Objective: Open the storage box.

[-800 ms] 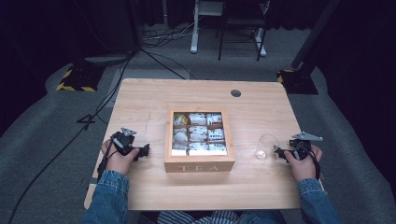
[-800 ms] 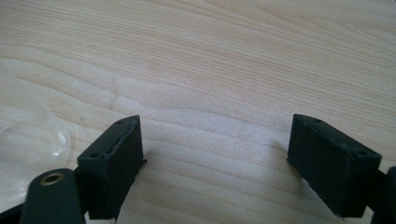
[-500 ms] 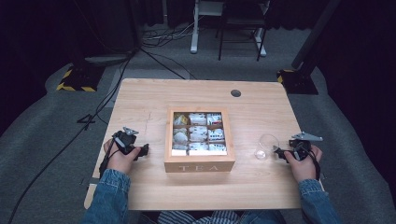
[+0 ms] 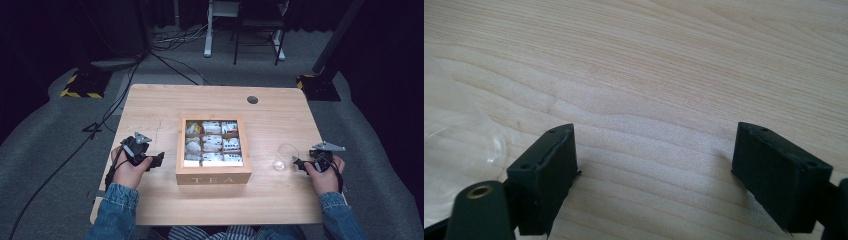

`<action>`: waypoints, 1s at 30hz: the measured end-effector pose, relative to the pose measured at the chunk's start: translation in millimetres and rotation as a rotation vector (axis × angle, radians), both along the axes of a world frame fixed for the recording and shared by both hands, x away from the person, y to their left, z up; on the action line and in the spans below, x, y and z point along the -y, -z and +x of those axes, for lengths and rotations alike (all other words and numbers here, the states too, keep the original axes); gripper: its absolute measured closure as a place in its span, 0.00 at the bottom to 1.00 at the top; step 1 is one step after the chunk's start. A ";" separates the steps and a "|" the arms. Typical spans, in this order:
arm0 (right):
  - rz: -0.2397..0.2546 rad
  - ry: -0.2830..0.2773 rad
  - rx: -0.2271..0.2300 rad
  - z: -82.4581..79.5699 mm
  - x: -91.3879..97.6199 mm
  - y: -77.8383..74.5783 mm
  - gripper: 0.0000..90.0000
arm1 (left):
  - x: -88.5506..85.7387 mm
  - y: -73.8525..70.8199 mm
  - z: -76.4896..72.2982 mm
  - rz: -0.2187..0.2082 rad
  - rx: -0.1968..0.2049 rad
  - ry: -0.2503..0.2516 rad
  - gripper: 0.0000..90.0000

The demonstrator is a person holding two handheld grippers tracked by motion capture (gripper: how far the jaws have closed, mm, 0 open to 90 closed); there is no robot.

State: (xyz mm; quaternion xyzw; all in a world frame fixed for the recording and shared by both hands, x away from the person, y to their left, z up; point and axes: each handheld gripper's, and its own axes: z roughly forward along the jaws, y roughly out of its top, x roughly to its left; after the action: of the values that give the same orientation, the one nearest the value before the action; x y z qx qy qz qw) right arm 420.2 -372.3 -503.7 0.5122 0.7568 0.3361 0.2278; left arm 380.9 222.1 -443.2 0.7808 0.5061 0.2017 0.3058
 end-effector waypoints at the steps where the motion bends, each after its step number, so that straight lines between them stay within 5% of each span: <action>1: 0.000 0.000 0.000 0.0 0.0 0.0 0.20 | 1.1 -2.5 -2.0 0.001 0.005 0.005 0.22; 14: 0.000 -0.004 0.000 -0.1 0.1 0.0 0.20 | 26.1 -27.9 -28.3 -0.043 0.100 0.121 0.18; 20: 0.001 -0.009 -0.001 0.2 0.4 0.0 0.20 | 32.7 -34.6 -34.5 -0.093 0.087 0.124 0.22; 26: 0.001 -0.010 -0.001 0.3 0.5 0.0 0.20 | 45.1 -37.4 -39.8 -0.090 0.083 0.205 0.21; 30: 0.001 -0.010 -0.001 0.3 0.5 -0.1 0.20 | 53.4 -35.0 -41.3 -0.131 0.064 0.233 0.21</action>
State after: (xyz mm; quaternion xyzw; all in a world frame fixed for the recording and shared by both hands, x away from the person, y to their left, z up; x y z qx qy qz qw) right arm 420.5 -372.8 -503.7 0.5088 0.7593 0.3373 0.2253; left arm 339.6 168.8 -408.2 0.8057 0.4140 0.1562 0.3937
